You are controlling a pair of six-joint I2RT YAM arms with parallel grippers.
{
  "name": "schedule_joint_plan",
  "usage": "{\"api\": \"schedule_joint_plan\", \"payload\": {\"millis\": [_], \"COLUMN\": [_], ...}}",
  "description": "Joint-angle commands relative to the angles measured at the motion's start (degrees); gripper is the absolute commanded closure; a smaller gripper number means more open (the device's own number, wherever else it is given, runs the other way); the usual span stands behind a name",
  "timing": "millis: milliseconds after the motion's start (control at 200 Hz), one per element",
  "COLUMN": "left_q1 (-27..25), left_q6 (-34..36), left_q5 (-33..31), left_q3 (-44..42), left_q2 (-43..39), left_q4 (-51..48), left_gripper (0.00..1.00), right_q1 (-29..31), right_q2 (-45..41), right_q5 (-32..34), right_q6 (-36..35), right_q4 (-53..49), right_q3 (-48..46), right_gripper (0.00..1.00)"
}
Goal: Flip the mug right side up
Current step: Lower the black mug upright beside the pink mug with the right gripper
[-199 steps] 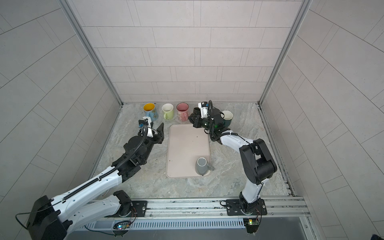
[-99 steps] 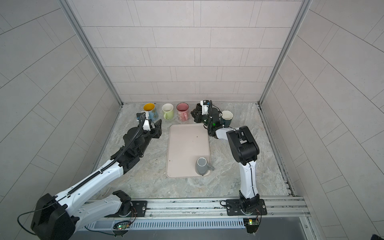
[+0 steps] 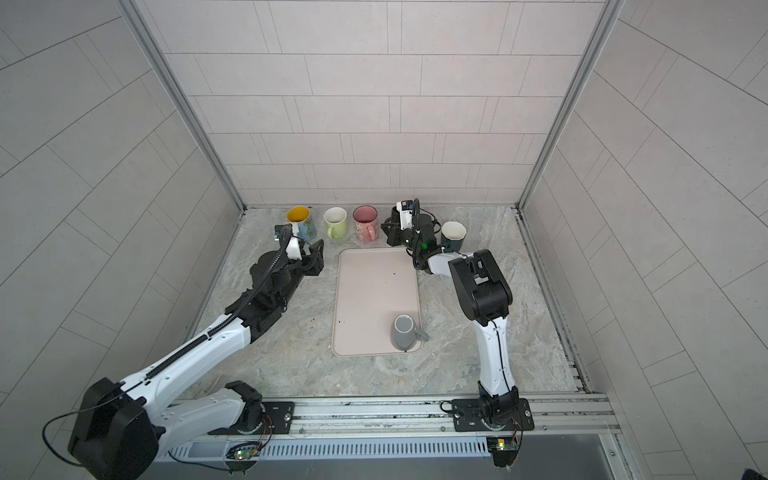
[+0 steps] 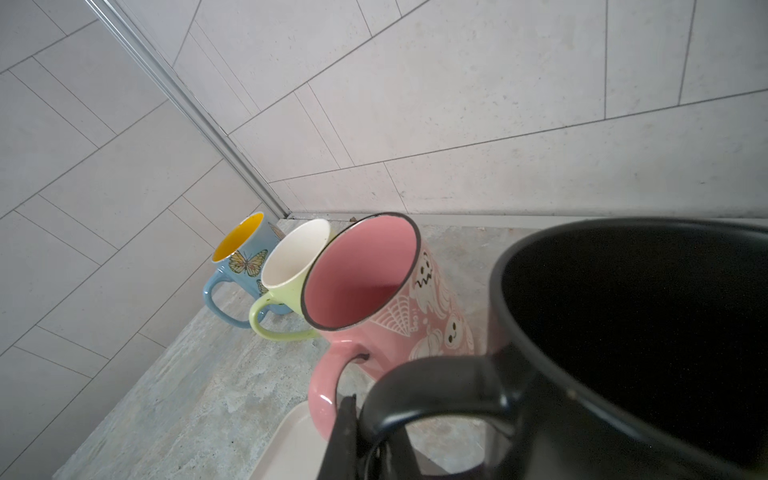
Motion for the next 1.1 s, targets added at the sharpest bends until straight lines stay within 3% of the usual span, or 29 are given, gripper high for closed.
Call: {"api": "schedule_joint_plan", "payload": {"millis": [0, 1096], "left_q1": [0.6, 2.4], "left_q6": [-0.6, -1.4], "left_q5": [0.6, 2.3], "left_q3": [1.1, -0.5], "left_q2": [0.2, 2.4], "left_q4": [1.6, 4.7], "left_gripper": [0.39, 0.39], "right_q1": [0.0, 0.0], "right_q2": [-0.4, 5.7], "right_q5": [0.9, 3.4], "right_q6": [-4.1, -5.1], "right_q4": [3.2, 5.4], "right_q3": [2.8, 3.7], "right_gripper": [1.0, 1.0]}}
